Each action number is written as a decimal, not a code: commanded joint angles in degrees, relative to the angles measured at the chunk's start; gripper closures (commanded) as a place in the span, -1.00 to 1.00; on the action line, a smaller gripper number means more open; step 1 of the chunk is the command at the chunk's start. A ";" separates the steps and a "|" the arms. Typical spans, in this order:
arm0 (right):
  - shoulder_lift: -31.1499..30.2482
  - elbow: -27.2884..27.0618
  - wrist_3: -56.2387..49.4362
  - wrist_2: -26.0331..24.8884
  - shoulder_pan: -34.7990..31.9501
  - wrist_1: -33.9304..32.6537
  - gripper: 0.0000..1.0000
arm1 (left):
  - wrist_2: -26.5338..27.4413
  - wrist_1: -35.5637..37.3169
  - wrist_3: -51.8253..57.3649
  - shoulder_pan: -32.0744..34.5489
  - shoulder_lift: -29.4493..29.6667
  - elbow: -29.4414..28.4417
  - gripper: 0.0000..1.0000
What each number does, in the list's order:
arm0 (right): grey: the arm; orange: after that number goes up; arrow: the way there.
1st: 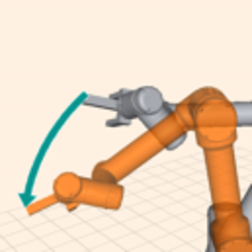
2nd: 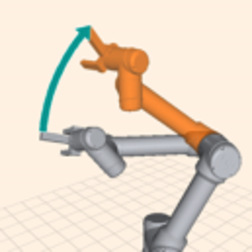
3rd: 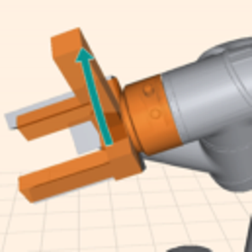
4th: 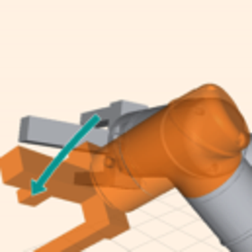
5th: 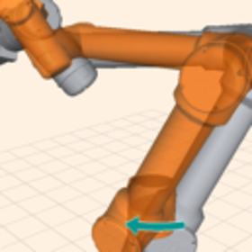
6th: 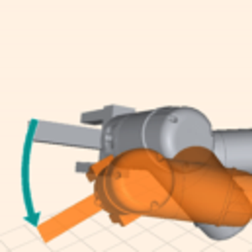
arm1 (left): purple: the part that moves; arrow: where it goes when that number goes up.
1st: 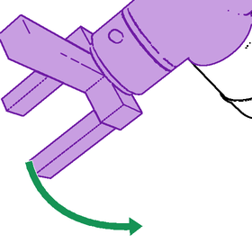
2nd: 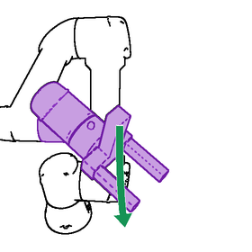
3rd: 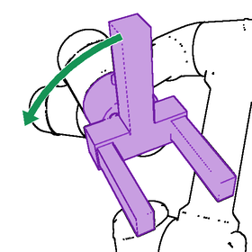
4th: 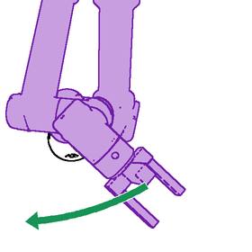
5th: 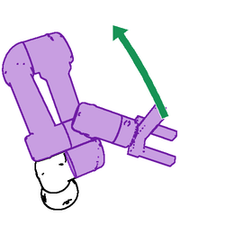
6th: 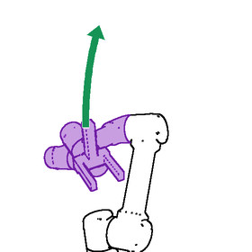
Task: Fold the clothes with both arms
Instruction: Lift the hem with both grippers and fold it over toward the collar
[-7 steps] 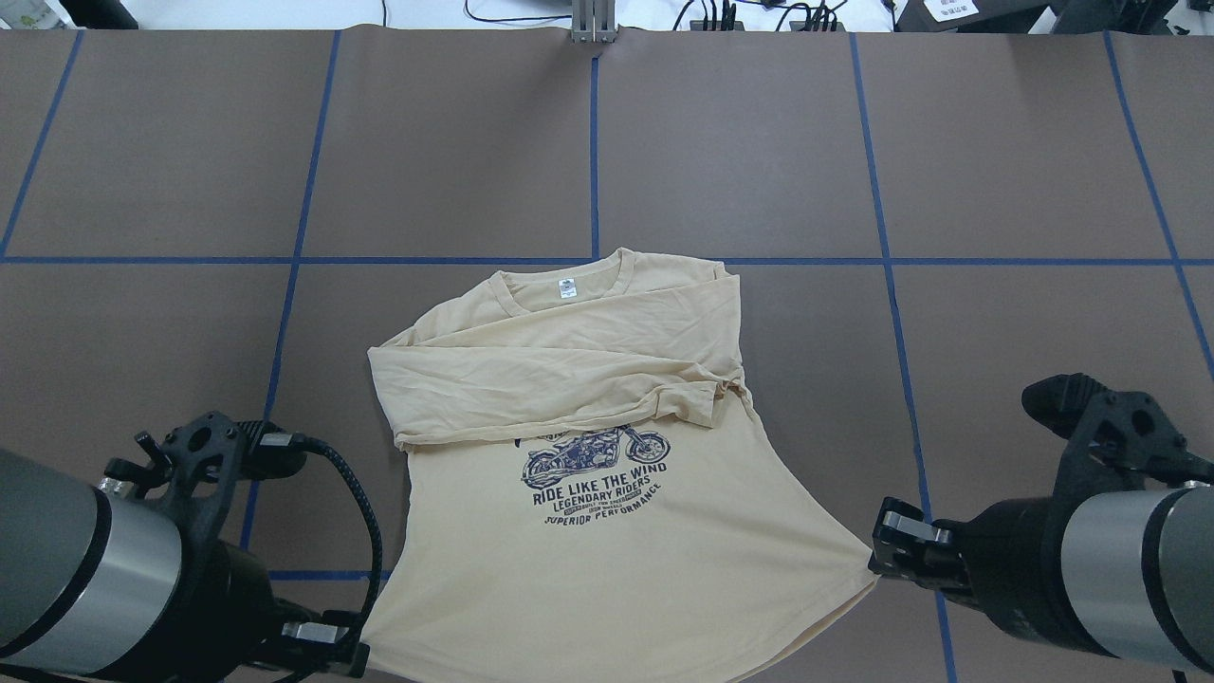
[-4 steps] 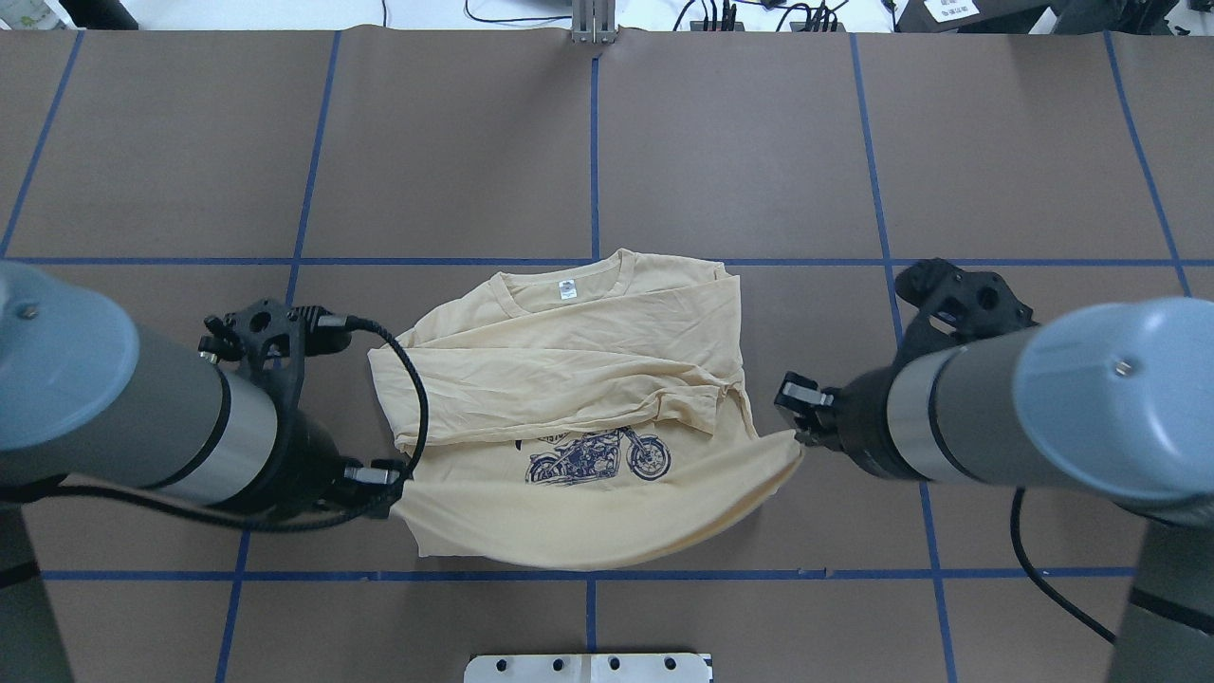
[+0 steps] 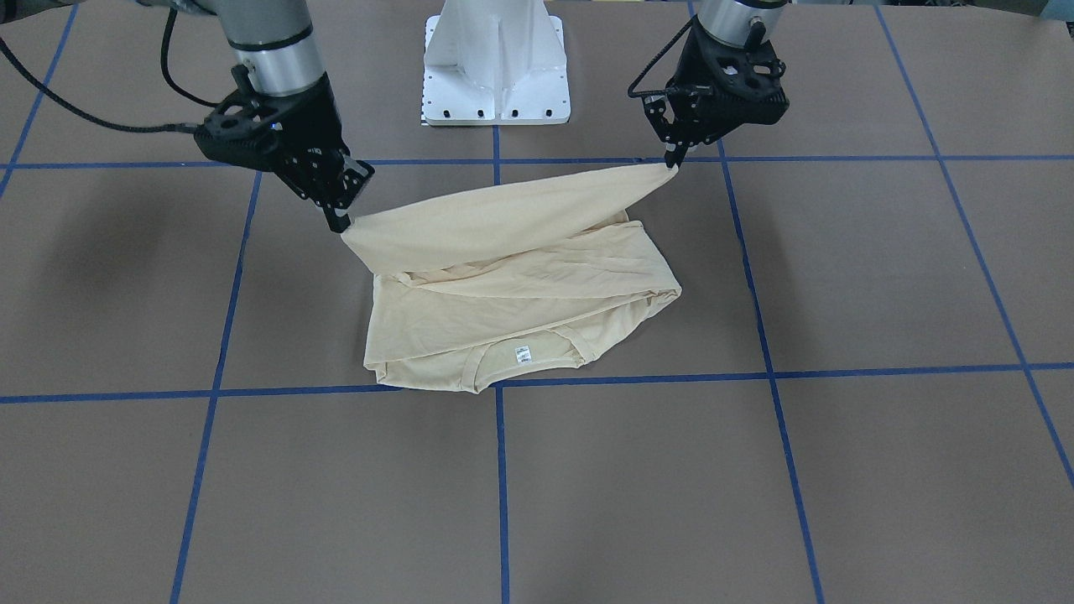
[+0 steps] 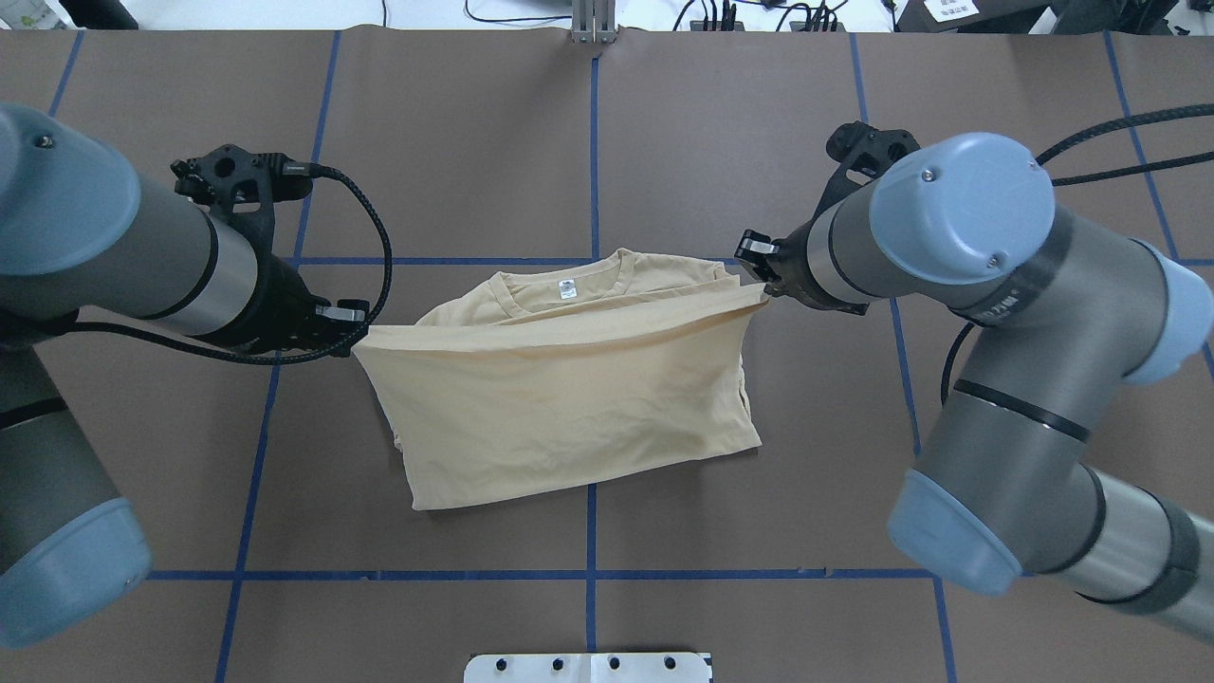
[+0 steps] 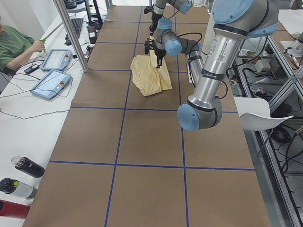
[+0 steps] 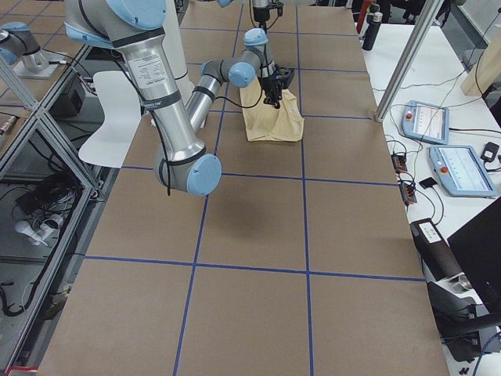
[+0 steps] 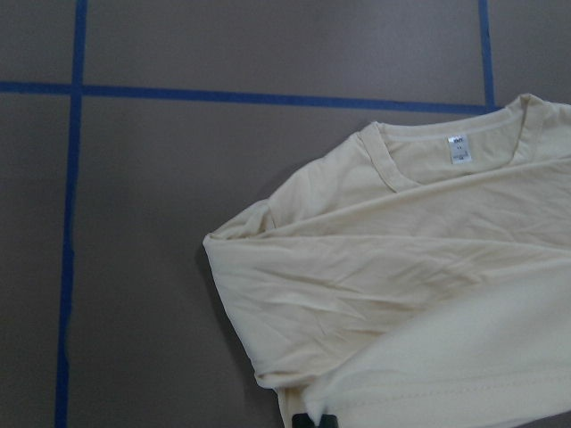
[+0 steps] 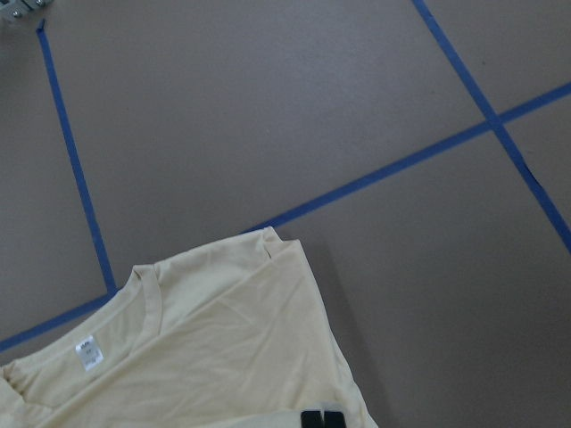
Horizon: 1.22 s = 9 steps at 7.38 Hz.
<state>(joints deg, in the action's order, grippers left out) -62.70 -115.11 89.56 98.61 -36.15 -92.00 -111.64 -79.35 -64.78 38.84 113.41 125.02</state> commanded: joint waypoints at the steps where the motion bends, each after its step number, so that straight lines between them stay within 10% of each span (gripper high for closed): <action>1: 2.91 8.64 -0.79 -0.34 -0.76 8.75 1.00 | 0.89 -5.08 1.41 0.71 0.15 -6.95 1.00; 9: 12.16 25.95 -6.06 -0.87 -3.22 12.25 1.00 | 5.91 -17.29 1.32 -5.00 -0.03 -20.58 1.00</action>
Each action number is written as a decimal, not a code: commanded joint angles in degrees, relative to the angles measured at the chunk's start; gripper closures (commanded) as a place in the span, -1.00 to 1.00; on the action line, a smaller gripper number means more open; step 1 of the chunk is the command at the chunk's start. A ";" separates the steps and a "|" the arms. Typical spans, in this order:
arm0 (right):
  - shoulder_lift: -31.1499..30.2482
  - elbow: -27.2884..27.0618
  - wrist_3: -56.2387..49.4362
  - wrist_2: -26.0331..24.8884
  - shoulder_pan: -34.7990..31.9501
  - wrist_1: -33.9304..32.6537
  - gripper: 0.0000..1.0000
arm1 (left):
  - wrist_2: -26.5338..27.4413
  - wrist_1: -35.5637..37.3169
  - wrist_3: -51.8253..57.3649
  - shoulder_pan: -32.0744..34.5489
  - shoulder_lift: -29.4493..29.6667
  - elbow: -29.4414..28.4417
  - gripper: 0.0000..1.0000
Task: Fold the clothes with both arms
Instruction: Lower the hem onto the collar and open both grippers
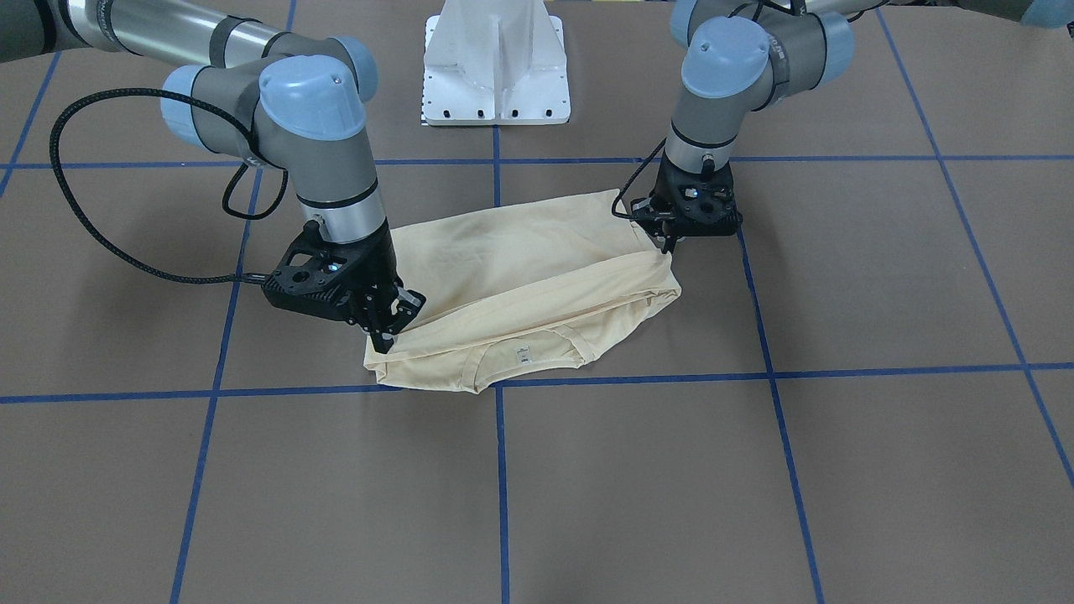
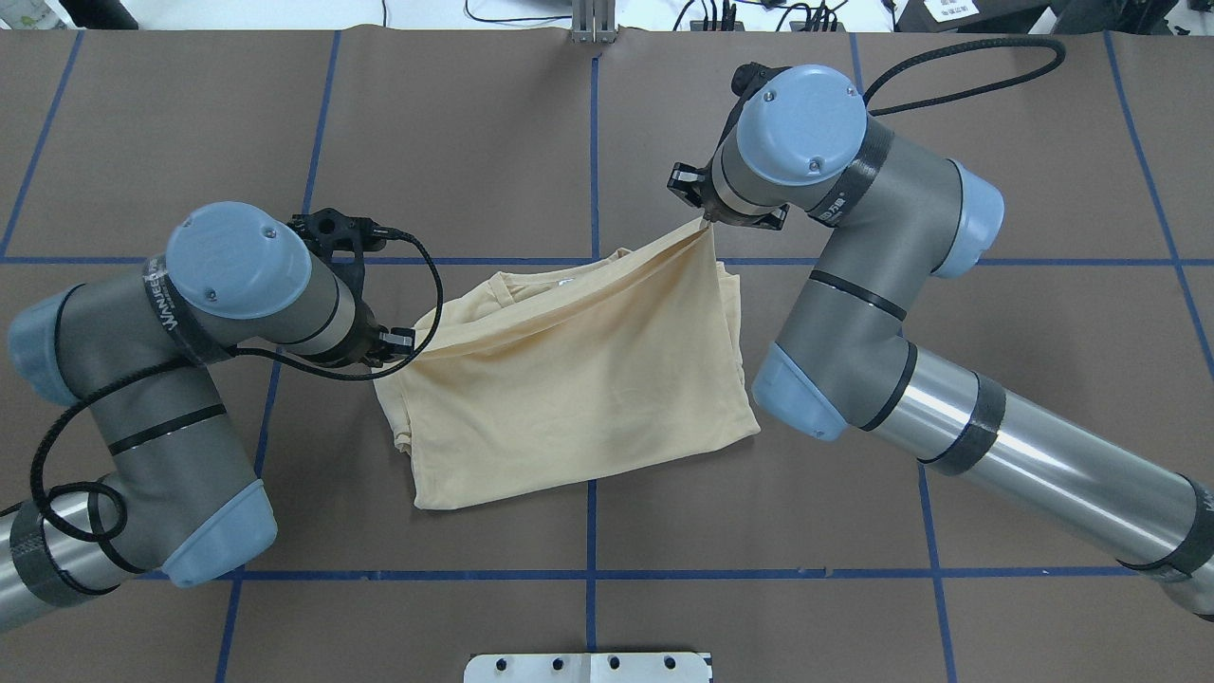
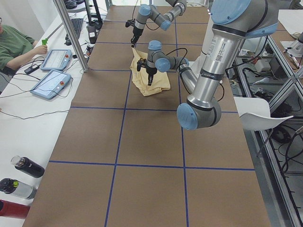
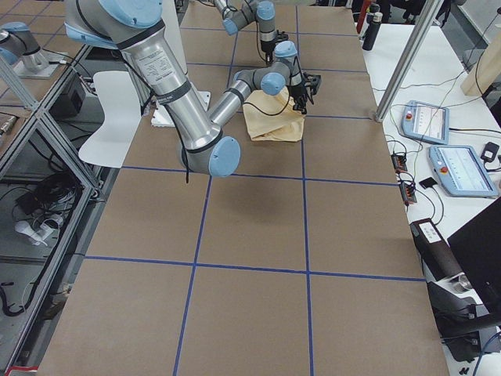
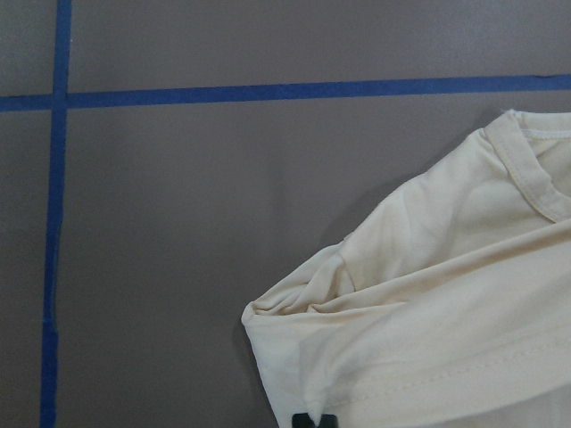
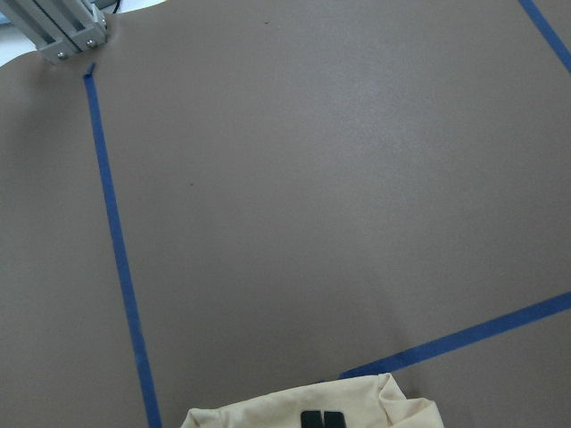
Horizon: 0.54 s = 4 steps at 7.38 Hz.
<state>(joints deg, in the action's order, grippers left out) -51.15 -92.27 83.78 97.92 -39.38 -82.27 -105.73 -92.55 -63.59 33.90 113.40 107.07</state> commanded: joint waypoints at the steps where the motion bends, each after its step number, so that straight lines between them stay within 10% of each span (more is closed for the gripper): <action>1: 0.62 6.37 -0.19 -0.27 0.00 6.64 0.89 | -0.01 -4.83 0.22 0.02 0.06 -2.91 1.00; 2: 0.62 7.09 -0.19 -0.27 -0.17 7.12 -0.10 | -0.36 -4.75 0.57 0.55 0.15 -2.48 0.98; 3: 0.88 7.10 -0.02 -0.18 -0.61 7.12 -0.82 | -1.14 -4.92 3.79 2.73 0.24 -2.30 0.51; 4: 1.49 7.10 0.07 0.17 -0.96 6.86 -0.98 | -5.50 -4.75 8.26 5.97 0.24 -2.39 -0.14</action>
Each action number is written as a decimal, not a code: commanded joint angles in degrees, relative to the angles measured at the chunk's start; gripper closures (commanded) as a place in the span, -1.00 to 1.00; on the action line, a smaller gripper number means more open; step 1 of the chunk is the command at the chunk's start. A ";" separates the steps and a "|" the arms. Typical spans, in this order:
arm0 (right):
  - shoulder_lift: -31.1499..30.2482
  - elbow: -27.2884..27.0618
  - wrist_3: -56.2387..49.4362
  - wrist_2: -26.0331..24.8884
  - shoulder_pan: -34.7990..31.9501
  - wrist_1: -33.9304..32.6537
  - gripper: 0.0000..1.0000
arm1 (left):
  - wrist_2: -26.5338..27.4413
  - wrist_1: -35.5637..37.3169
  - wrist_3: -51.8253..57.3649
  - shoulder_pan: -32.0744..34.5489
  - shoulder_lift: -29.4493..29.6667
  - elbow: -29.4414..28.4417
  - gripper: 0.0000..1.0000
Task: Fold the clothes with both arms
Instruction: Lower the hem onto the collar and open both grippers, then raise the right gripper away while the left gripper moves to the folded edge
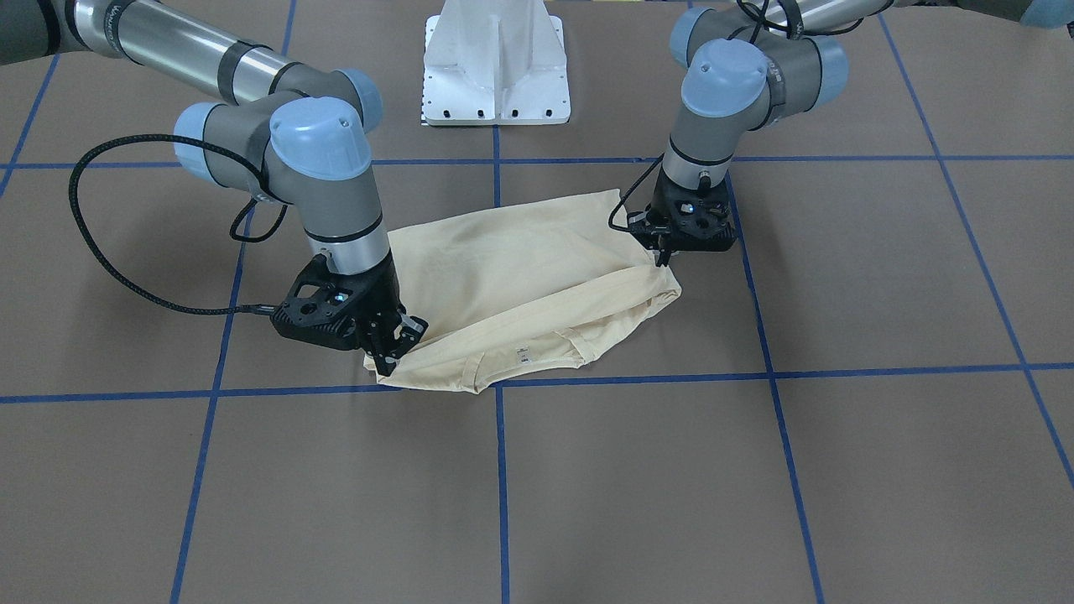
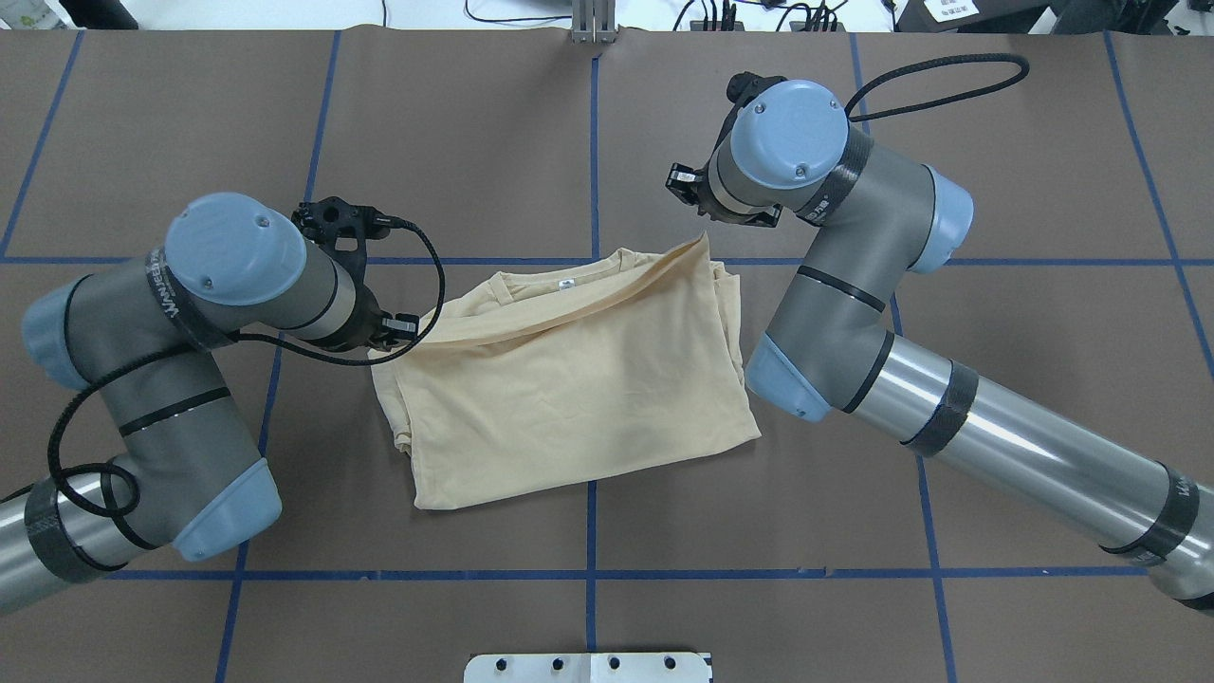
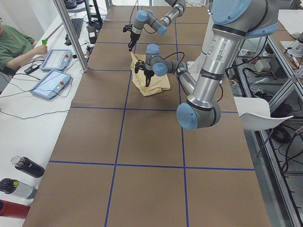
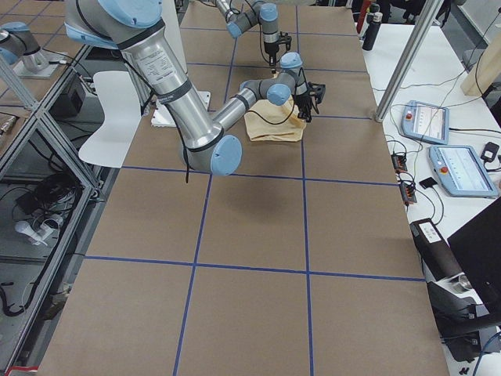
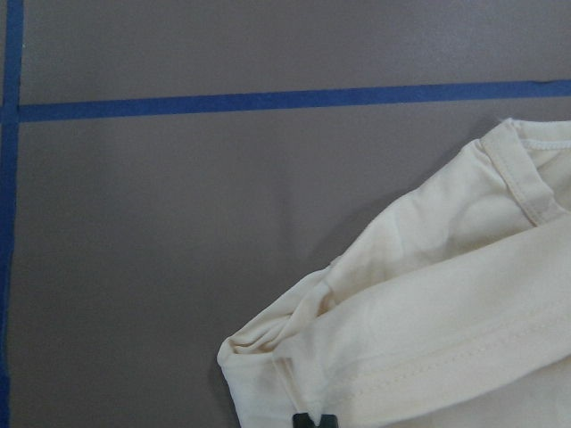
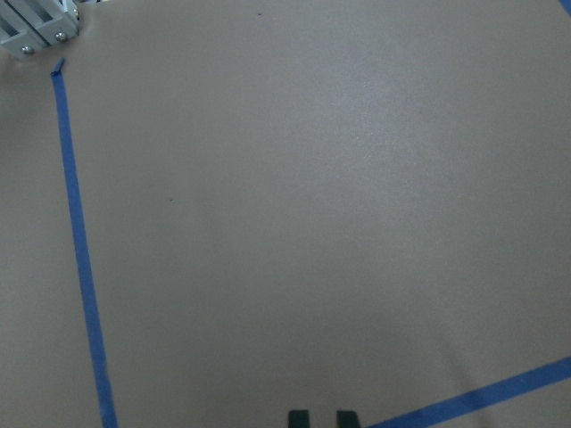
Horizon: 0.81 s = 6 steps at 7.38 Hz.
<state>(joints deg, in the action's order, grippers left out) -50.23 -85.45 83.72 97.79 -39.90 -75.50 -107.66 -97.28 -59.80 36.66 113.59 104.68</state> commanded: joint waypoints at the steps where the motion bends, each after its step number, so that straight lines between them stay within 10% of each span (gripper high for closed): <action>1: 0.83 0.37 0.13 2.13 -1.57 -0.09 -0.99 | -6.91 0.16 10.26 5.60 0.05 0.17 -0.99; 6: -4.77 -0.77 -10.31 11.28 -8.52 0.35 -0.99 | -6.60 -1.07 -0.70 -2.33 -4.67 6.83 -1.00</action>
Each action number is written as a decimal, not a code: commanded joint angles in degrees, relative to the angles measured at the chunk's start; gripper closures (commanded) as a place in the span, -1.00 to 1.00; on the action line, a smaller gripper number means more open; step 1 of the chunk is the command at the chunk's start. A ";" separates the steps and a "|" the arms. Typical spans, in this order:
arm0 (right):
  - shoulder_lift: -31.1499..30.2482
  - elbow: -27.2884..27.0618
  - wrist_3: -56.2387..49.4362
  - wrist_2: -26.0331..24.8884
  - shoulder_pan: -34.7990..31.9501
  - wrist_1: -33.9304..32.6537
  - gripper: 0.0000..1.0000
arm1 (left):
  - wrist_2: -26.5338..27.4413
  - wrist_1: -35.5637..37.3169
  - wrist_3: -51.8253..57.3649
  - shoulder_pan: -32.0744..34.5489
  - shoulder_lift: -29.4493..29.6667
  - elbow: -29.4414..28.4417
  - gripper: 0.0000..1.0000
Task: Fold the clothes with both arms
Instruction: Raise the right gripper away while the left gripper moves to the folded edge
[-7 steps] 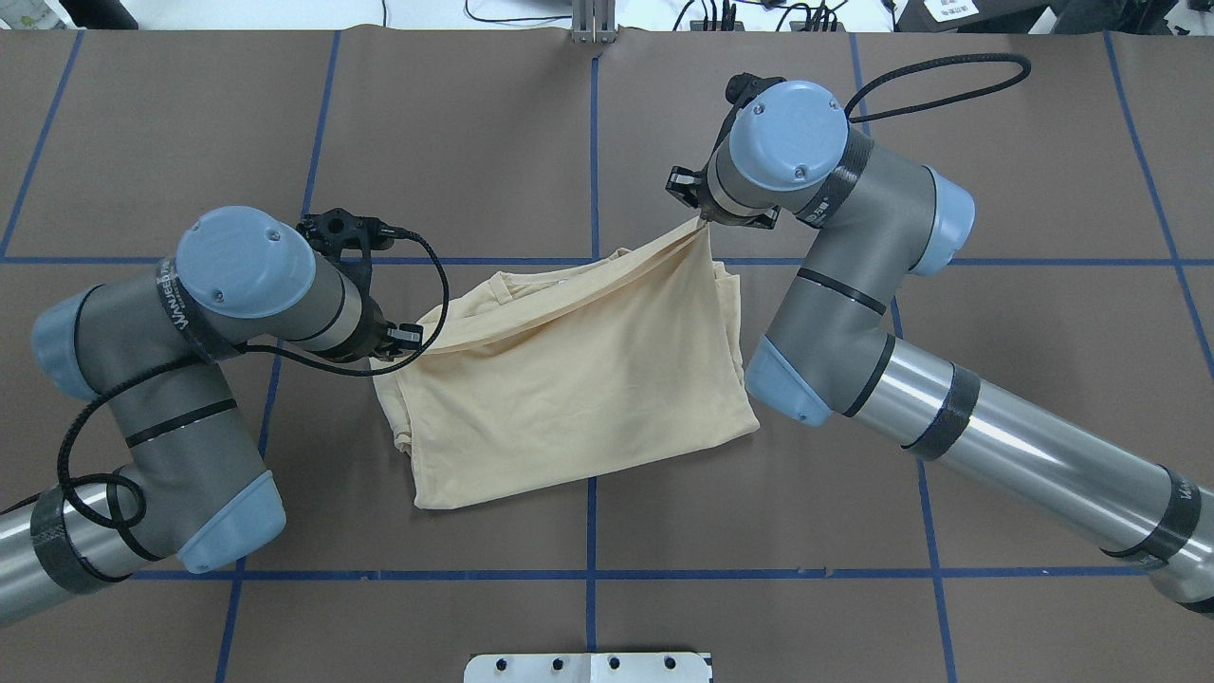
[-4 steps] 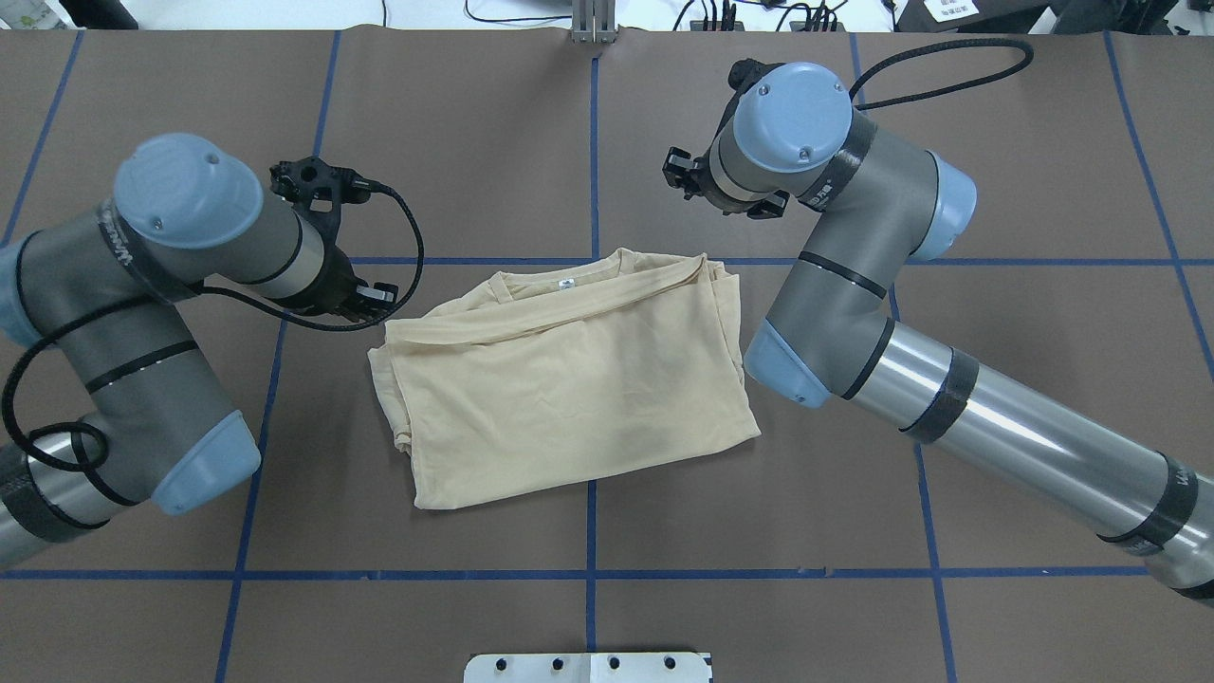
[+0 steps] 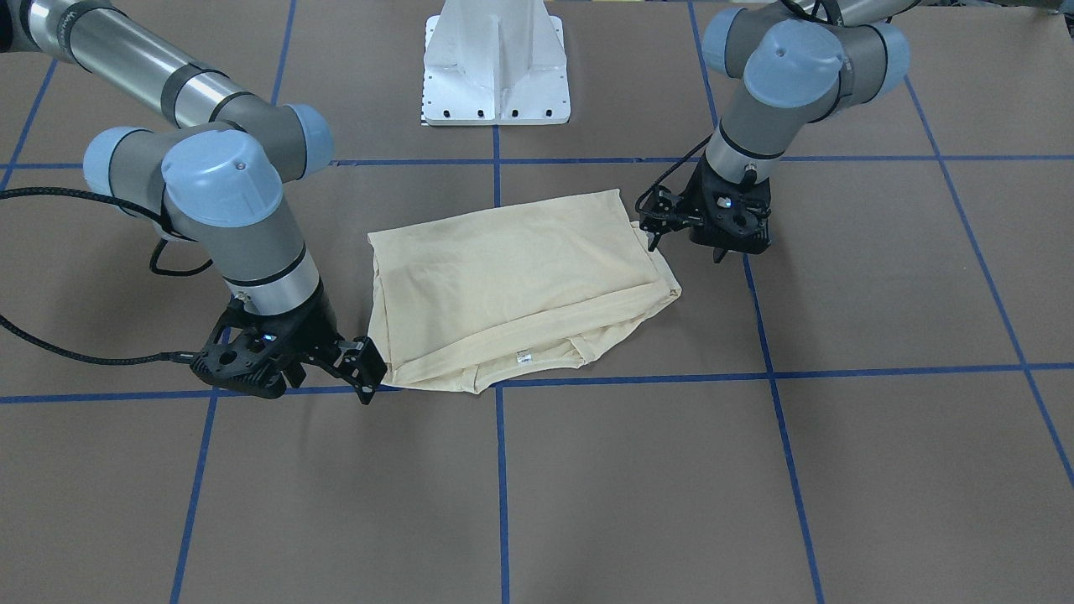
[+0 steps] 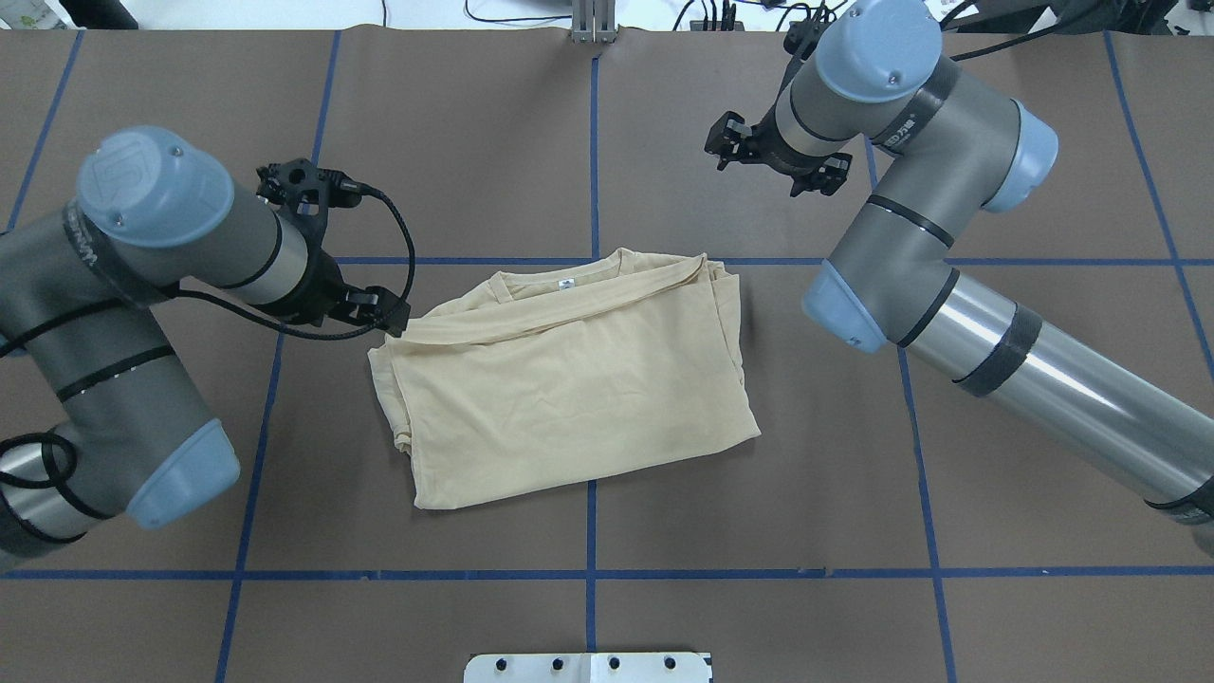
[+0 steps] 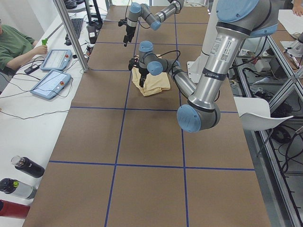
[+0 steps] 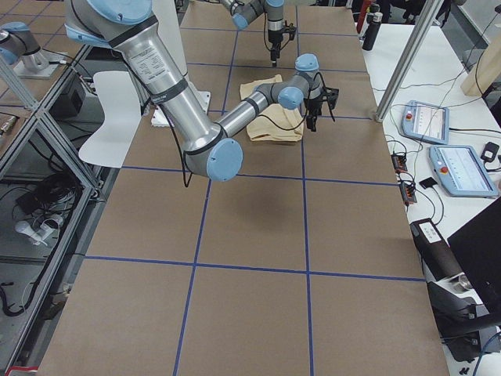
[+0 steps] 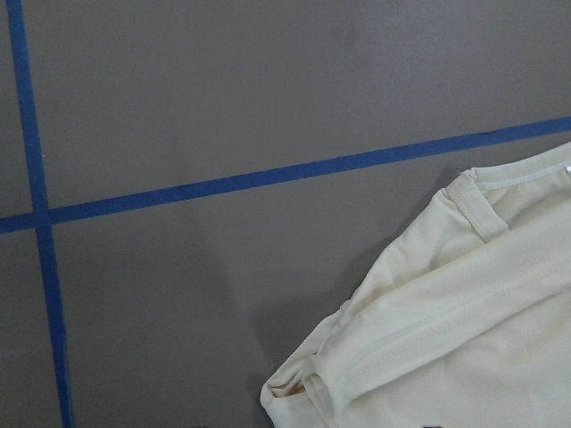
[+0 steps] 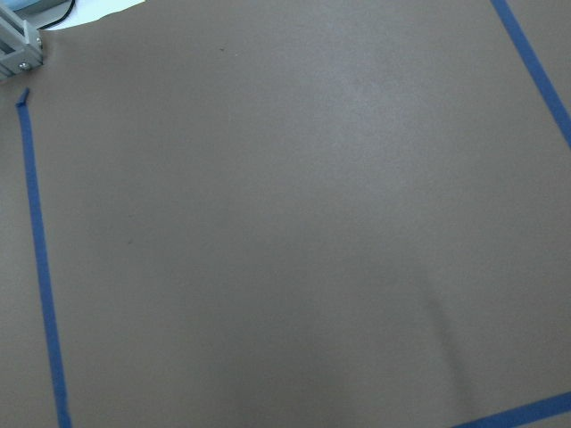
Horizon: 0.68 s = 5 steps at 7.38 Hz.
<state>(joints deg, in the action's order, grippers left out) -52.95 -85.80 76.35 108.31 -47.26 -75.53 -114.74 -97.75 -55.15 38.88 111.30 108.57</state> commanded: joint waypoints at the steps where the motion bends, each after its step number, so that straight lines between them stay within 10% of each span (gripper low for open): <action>1: -2.68 -0.69 -3.74 0.76 -1.35 0.56 -0.99 | 0.92 -4.51 -10.98 -8.08 -3.71 3.40 -1.00; 3: -2.69 -0.78 -3.66 0.76 -1.35 0.56 -0.99 | 7.05 -9.12 -19.18 -15.03 -5.39 2.70 -0.96; 5: -2.69 -0.78 -3.66 0.76 -1.35 0.56 -0.99 | 7.34 -9.12 -21.31 -17.25 -5.48 2.00 -0.38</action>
<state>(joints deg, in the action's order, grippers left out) -55.61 -86.54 72.70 109.03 -48.59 -74.98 -107.98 -106.56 -74.77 23.58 105.96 111.08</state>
